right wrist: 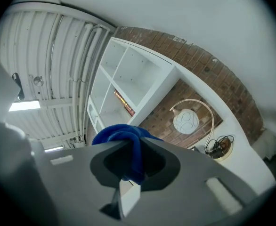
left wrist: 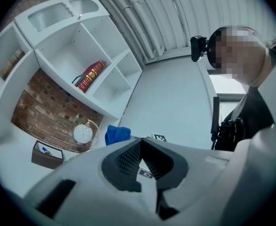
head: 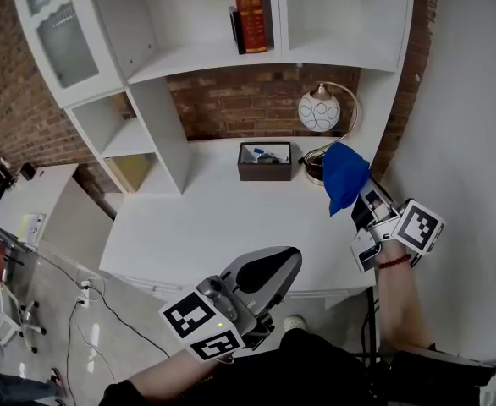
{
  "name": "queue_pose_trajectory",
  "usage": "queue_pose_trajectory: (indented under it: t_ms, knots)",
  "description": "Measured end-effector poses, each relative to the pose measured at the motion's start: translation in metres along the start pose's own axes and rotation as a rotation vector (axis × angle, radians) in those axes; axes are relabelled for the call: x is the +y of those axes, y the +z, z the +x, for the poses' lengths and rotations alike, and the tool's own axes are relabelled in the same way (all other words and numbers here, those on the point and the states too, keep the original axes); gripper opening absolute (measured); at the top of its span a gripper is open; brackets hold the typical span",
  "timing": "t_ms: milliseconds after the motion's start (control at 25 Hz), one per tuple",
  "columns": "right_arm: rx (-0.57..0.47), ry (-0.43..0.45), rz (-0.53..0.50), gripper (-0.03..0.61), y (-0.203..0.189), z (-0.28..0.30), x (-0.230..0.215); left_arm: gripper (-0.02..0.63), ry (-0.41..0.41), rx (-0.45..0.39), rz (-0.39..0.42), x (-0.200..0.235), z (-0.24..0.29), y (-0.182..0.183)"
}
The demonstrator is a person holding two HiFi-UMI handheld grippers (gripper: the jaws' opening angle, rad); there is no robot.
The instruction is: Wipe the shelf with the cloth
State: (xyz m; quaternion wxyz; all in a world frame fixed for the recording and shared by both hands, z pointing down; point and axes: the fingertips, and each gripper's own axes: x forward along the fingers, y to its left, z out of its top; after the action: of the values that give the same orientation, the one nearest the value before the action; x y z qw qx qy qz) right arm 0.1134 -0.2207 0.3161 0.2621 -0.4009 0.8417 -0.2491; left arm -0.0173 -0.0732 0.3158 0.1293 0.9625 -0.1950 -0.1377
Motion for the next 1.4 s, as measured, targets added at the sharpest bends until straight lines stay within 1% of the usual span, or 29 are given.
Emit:
queue_pose_trajectory:
  t_ms: [160,280,400,520,640,800,960,1240,1400]
  knots:
    - [0.022,0.001,0.021,0.037,-0.049,-0.028,0.05,-0.002,-0.03,0.006,0.014,-0.036,-0.051,-0.001]
    - [0.042,-0.003,0.015,0.037,-0.078,-0.052,0.086,-0.002,-0.059,0.006,0.022,-0.064,-0.082,-0.004]
    - [0.068,0.006,0.002,0.035,-0.103,-0.07,0.118,-0.002,-0.089,-0.002,0.022,-0.087,-0.105,-0.003]
    - [0.09,-0.019,-0.004,0.035,-0.122,-0.089,0.138,-0.002,-0.125,-0.012,0.033,-0.108,-0.118,0.0]
    - [0.097,-0.03,-0.015,0.035,-0.132,-0.106,0.155,-0.002,-0.156,-0.014,0.028,-0.123,-0.125,0.0]
    - [0.116,-0.049,-0.029,0.035,-0.145,-0.125,0.164,-0.002,-0.177,-0.024,0.015,-0.135,-0.132,-0.001]
    - [0.118,-0.046,-0.013,0.034,-0.152,-0.137,0.174,-0.002,-0.19,-0.032,0.013,-0.144,-0.139,0.0]
    - [0.164,-0.04,-0.107,0.034,-0.165,-0.137,0.191,-0.002,-0.207,-0.048,0.038,-0.149,-0.151,0.008]
    - [0.153,-0.025,-0.121,0.034,-0.165,-0.133,0.201,-0.002,-0.218,-0.046,0.051,-0.15,-0.155,0.012]
